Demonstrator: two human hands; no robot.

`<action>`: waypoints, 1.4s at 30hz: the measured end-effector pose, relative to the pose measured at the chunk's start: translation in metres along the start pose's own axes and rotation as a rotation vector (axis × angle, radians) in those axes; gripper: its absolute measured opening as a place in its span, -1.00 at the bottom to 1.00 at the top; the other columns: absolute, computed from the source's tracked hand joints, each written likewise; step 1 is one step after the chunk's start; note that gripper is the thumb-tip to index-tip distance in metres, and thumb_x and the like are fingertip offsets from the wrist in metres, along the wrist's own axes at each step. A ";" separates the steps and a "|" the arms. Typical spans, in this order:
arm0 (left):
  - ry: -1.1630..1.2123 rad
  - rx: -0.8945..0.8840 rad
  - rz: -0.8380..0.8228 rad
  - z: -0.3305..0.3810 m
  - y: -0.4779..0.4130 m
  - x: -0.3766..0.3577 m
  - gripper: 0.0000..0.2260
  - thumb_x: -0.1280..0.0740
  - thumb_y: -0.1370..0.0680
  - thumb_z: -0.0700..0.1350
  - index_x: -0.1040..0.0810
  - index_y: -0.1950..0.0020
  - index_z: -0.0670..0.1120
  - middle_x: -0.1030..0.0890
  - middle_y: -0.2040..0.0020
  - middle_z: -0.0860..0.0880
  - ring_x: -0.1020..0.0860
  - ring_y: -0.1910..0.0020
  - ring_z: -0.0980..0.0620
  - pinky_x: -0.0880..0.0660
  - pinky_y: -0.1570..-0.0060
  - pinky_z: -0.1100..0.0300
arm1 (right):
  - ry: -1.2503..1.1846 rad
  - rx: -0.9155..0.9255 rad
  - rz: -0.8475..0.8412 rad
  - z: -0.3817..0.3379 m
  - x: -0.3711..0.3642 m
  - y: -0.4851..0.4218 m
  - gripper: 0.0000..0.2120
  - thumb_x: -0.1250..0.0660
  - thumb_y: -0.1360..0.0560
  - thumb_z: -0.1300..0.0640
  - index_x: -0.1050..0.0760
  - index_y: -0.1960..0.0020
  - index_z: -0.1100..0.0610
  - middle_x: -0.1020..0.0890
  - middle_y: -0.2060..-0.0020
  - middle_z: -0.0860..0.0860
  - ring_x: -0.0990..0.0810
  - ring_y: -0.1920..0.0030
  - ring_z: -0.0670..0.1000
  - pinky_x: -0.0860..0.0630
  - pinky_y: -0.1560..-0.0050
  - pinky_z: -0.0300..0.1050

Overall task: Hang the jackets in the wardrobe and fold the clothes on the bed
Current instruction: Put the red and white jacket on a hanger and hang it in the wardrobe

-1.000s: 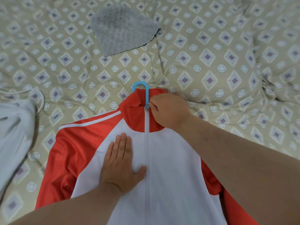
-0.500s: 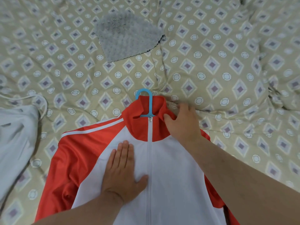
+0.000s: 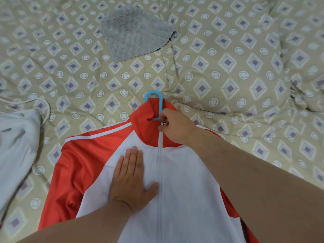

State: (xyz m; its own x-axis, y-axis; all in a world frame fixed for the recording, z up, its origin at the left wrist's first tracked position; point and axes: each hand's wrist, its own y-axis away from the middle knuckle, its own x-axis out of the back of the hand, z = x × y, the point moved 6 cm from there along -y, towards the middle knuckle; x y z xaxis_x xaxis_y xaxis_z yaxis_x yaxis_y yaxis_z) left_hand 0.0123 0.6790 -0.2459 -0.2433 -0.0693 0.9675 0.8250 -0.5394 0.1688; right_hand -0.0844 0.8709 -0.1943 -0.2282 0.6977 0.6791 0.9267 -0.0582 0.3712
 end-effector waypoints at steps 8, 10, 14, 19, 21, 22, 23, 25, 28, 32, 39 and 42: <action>0.007 0.021 -0.025 -0.001 0.000 -0.001 -0.08 -0.20 -0.39 0.32 -0.22 -0.53 -0.32 -0.24 -0.52 -0.31 -0.23 -0.51 -0.25 0.03 -0.51 -0.03 | -0.471 0.107 0.256 -0.008 0.016 0.032 -0.64 -0.28 -0.40 0.48 -0.48 0.25 0.01 -0.68 0.23 -0.02 -0.66 0.15 -0.06 -0.57 0.05 -0.27; 0.007 0.026 -0.028 -0.001 0.001 -0.001 -0.09 -0.20 -0.40 0.32 -0.21 -0.53 -0.31 -0.23 -0.53 -0.30 -0.23 -0.51 -0.26 0.02 -0.50 -0.03 | -0.536 0.068 0.159 -0.005 0.012 0.039 -0.67 -0.20 -0.37 0.50 -0.52 0.26 0.10 -0.70 0.28 0.01 -0.64 0.30 -0.15 -0.51 0.25 -0.38; 0.004 0.026 -0.029 -0.001 0.001 -0.001 -0.08 -0.20 -0.40 0.32 -0.21 -0.54 -0.31 -0.23 -0.53 -0.29 -0.22 -0.52 -0.26 0.01 -0.50 -0.04 | -0.330 -0.086 0.419 0.019 0.032 0.048 -0.77 -0.21 -0.38 0.34 -0.54 0.20 0.06 -0.66 0.28 -0.09 -0.54 0.32 -0.15 -0.41 0.26 -0.30; -0.006 0.016 -0.008 0.000 0.000 0.000 -0.08 -0.21 -0.39 0.31 -0.22 -0.53 -0.32 -0.24 -0.53 -0.30 -0.24 -0.51 -0.25 0.02 -0.50 -0.03 | 0.128 -0.215 0.263 0.043 0.034 0.026 -0.73 -0.34 -0.48 -0.14 -0.42 0.15 0.05 -0.52 0.23 -0.06 -0.52 0.13 0.04 -0.41 0.08 -0.09; -0.004 0.011 0.005 0.000 0.000 0.000 -0.08 -0.21 -0.38 0.31 -0.22 -0.53 -0.32 -0.25 -0.52 -0.30 -0.23 -0.51 -0.25 0.01 -0.50 -0.03 | 0.169 -0.243 0.155 0.051 0.025 0.020 -0.68 -0.34 -0.48 -0.20 -0.36 0.18 0.03 -0.47 0.30 -0.09 -0.52 0.18 0.05 -0.41 0.14 -0.07; -0.004 0.007 0.012 0.000 0.000 0.000 -0.08 -0.21 -0.38 0.31 -0.22 -0.53 -0.32 -0.25 -0.52 -0.30 -0.22 -0.51 -0.24 0.01 -0.50 -0.04 | 0.147 -0.244 0.138 0.054 0.023 0.018 -0.68 -0.34 -0.49 -0.19 -0.35 0.20 0.01 -0.46 0.30 -0.10 -0.51 0.18 0.03 -0.40 0.15 -0.07; -0.006 0.002 0.023 0.000 0.000 -0.001 -0.08 -0.21 -0.38 0.31 -0.22 -0.53 -0.32 -0.25 -0.52 -0.30 -0.20 -0.52 -0.23 0.00 -0.50 -0.05 | 0.116 -0.236 0.134 0.056 0.022 0.017 -0.69 -0.34 -0.50 -0.18 -0.34 0.23 -0.01 -0.47 0.31 -0.10 -0.50 0.19 0.02 -0.38 0.17 -0.08; -0.006 -0.003 0.035 0.000 0.001 -0.003 -0.09 -0.21 -0.39 0.31 -0.22 -0.52 -0.32 -0.25 -0.52 -0.30 -0.21 -0.52 -0.24 -0.02 -0.49 -0.07 | 0.082 -0.212 0.129 0.060 0.022 0.018 -0.67 -0.31 -0.52 -0.18 -0.34 0.29 -0.02 -0.49 0.34 -0.10 -0.50 0.24 -0.01 -0.33 0.25 -0.09; 0.002 -0.006 0.050 0.000 0.001 -0.002 -0.09 -0.20 -0.39 0.30 -0.22 -0.53 -0.32 -0.24 -0.53 -0.30 -0.22 -0.51 -0.24 -0.04 -0.48 -0.09 | 0.203 -0.178 0.112 0.059 0.022 0.018 -0.61 -0.15 -0.59 -0.24 -0.32 0.31 -0.03 -0.47 0.34 -0.10 -0.49 0.22 0.01 -0.34 0.21 -0.07; 0.007 -0.011 0.100 -0.001 0.002 -0.001 -0.08 -0.17 -0.41 0.32 -0.16 -0.56 -0.29 -0.16 -0.56 -0.26 -0.15 -0.55 -0.20 0.01 -0.50 -0.07 | 0.229 -0.193 0.101 0.052 0.020 0.022 -0.54 0.01 -0.64 -0.24 -0.36 0.27 0.01 -0.48 0.30 -0.03 -0.52 0.11 0.11 -0.35 0.07 -0.02; 0.109 0.009 0.201 -0.002 -0.006 0.016 -0.17 -0.14 -0.41 0.32 -0.34 -0.50 -0.22 -0.29 -0.53 -0.20 -0.16 -0.55 -0.13 0.06 -0.53 0.05 | 0.013 -0.111 0.216 0.030 0.010 0.116 -0.61 -0.27 -0.37 -0.35 -0.46 0.22 -0.01 -0.56 0.34 -0.12 -0.53 0.28 -0.11 -0.35 0.28 -0.20; 0.297 0.105 0.168 -0.010 0.006 0.022 -0.35 -0.26 -0.45 0.26 -0.50 -0.41 -0.11 -0.47 -0.42 -0.15 -0.21 -0.53 -0.04 0.12 -0.51 0.31 | 0.069 -0.025 0.181 0.007 0.008 0.150 -0.71 -0.41 -0.48 -0.05 -0.37 0.29 0.02 -0.45 0.38 -0.10 -0.45 0.29 0.01 -0.21 0.30 -0.12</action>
State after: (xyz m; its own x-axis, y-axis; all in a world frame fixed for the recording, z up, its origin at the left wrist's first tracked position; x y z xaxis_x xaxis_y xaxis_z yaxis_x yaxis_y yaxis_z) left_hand 0.0073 0.6658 -0.2253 -0.2246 -0.3992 0.8889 0.9103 -0.4114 0.0453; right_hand 0.0551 0.8727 -0.1375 -0.0793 0.6235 0.7778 0.9471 -0.1962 0.2539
